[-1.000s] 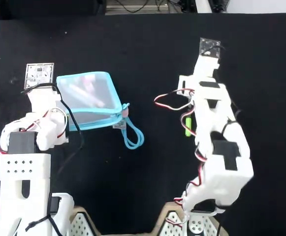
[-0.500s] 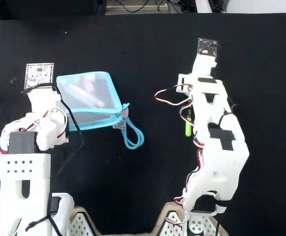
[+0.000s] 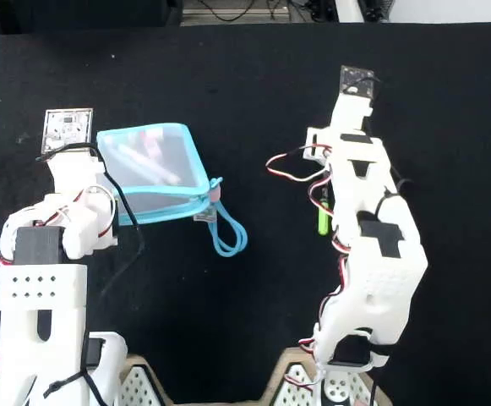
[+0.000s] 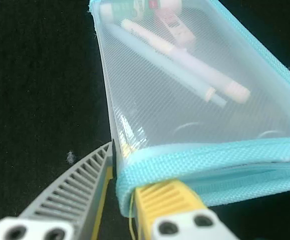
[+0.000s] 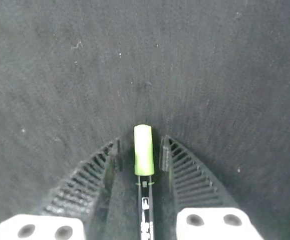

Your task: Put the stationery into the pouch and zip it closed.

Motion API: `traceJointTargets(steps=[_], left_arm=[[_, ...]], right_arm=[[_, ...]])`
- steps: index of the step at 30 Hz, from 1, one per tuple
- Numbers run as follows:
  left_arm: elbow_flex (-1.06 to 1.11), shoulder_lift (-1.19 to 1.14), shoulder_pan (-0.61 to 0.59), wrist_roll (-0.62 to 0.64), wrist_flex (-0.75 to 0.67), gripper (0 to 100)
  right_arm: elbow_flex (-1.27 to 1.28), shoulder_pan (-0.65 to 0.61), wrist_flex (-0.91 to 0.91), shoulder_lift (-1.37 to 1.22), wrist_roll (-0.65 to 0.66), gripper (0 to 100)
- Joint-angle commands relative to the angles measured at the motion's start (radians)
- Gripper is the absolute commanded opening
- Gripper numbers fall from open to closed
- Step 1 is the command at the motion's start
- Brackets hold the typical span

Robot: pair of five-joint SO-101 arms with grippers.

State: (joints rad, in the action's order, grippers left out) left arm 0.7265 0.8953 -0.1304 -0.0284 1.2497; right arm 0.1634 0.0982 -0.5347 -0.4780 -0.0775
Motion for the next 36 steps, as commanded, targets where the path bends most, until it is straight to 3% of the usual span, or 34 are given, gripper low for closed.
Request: traceJointTargets(steps=[1,36], left_arm=[[-0.008,0.008,-0.002,0.0,-0.006,3],[-0.008,0.008,-0.002,0.0,-0.005,3]], right_arm=[[-0.065,0.02,0.015,0.007,-0.002,12.1],[-0.062,0.051,0.017,0.005,-0.002,12.0]])
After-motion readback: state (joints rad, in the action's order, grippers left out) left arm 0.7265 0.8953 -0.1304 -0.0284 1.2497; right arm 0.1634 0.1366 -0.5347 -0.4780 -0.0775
